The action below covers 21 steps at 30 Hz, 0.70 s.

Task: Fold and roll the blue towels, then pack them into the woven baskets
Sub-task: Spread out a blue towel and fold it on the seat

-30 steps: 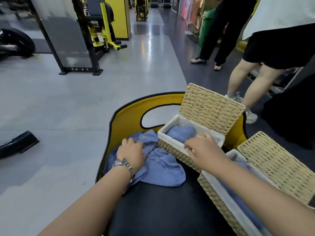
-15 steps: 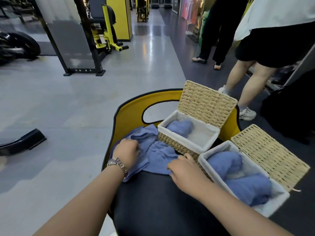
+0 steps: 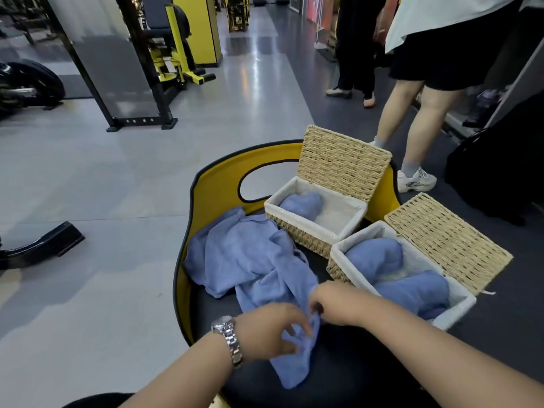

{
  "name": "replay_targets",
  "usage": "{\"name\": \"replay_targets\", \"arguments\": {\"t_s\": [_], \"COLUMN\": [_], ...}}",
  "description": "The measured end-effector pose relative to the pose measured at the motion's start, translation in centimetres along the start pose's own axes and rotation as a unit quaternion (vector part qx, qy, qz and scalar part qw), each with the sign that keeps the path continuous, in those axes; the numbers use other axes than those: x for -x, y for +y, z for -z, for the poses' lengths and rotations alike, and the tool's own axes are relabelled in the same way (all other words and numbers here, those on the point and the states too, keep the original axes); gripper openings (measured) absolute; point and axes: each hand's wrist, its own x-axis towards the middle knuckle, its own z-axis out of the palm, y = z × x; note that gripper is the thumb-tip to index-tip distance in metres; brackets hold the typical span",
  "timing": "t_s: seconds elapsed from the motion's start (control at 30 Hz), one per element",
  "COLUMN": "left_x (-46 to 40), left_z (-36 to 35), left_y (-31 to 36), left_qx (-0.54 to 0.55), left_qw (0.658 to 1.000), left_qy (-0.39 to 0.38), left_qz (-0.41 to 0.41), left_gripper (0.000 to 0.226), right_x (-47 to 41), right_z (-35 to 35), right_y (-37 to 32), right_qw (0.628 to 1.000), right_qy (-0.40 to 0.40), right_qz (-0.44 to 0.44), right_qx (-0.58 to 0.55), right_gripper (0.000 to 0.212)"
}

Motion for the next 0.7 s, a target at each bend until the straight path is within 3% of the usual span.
{"name": "replay_targets", "arguments": {"t_s": [0.03,0.1,0.23,0.3,0.37,0.43,0.5,0.6,0.7], "left_x": [-0.1,-0.2,-1.1,-1.4,-1.5,-1.6,-1.8,-1.9,-1.5], "left_z": [0.3,0.6,0.3,0.2,-0.1,-0.4,-0.3,0.0,0.6], "left_y": [-0.8,-2.7,-5.0,-5.3,-5.8,-6.3,-6.6,-6.9,-6.2], "left_qx": [-0.034,-0.102,-0.163,-0.186,-0.185,-0.172,-0.177,-0.193,-0.221], "left_qw": [0.998,0.982,0.929,0.904,0.900,0.901,0.897,0.897,0.906], "left_qy": [0.017,0.068,0.126,0.134,0.127,0.126,0.132,0.145,0.106], "left_qz": [0.042,0.145,0.307,0.360,0.373,0.379,0.383,0.370,0.346], "left_gripper": [0.032,0.038,0.041,0.039,0.038,0.040,0.038,0.034,0.027], "right_x": [0.2,0.2,-1.1,-2.0,-2.7,-3.3,-3.3,-2.7,-2.1], "right_z": [-0.3,-0.5,0.2,0.2,0.0,0.0,0.7,1.6,2.0], "right_y": [0.2,0.5,0.2,-0.2,-0.4,-0.6,-1.2,-2.1,-2.3], "right_qw": [0.999,0.999,0.974,0.961,0.960,0.957,0.952,0.942,0.975], "right_qy": [-0.047,-0.032,0.205,0.255,0.265,0.279,0.300,0.331,0.199], "right_qz": [0.003,-0.016,-0.041,-0.046,-0.055,-0.066,-0.058,-0.054,-0.078], "right_qx": [0.012,0.000,0.093,0.093,0.064,0.038,0.000,-0.007,0.062], "right_gripper": [0.034,0.033,0.011,0.031,0.054,0.063,0.055,0.020,0.011]}}
